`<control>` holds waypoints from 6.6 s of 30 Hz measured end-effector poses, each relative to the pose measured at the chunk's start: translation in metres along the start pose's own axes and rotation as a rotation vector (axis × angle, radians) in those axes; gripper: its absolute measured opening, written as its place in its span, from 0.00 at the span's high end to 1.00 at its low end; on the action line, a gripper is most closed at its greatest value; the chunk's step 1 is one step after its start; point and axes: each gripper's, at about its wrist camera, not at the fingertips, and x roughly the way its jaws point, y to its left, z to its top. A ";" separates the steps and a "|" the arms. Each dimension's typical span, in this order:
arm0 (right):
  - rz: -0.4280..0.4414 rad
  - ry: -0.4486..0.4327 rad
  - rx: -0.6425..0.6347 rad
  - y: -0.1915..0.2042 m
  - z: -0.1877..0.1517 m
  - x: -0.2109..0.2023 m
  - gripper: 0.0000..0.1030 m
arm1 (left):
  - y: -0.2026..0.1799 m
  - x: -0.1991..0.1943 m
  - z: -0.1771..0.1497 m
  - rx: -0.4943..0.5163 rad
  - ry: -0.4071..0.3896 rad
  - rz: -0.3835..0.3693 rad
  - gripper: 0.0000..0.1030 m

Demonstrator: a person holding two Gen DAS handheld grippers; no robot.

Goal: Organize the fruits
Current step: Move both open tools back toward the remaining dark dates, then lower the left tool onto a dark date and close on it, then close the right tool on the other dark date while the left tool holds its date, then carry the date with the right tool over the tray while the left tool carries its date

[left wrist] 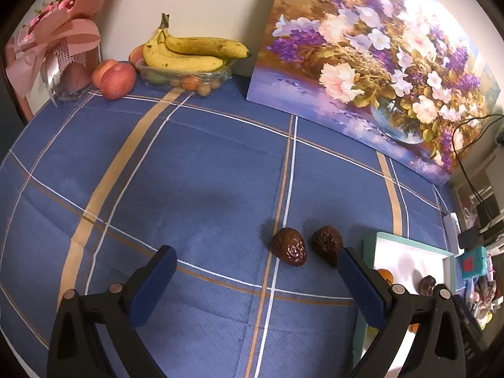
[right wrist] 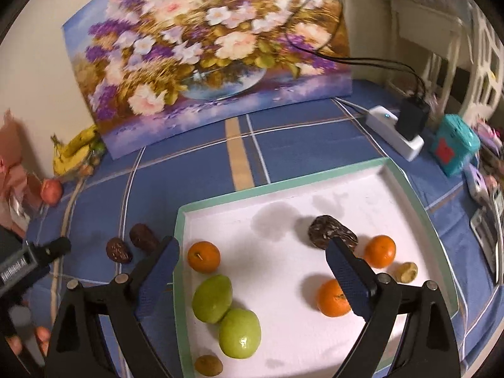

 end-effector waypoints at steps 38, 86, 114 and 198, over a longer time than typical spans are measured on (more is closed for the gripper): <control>0.130 0.040 0.006 0.063 0.028 0.059 0.23 | 0.040 0.075 0.017 -0.146 0.119 -0.182 0.29; 0.167 0.165 -0.130 0.121 -0.005 0.117 0.47 | 0.086 0.059 0.035 -0.279 0.104 -0.209 0.65; 0.151 0.124 -0.148 0.119 0.011 0.048 0.69 | 0.060 0.010 0.026 -0.175 0.056 -0.230 0.65; -0.113 0.141 0.191 -0.106 -0.049 -0.024 0.69 | -0.156 0.001 -0.142 0.373 0.356 -0.352 0.64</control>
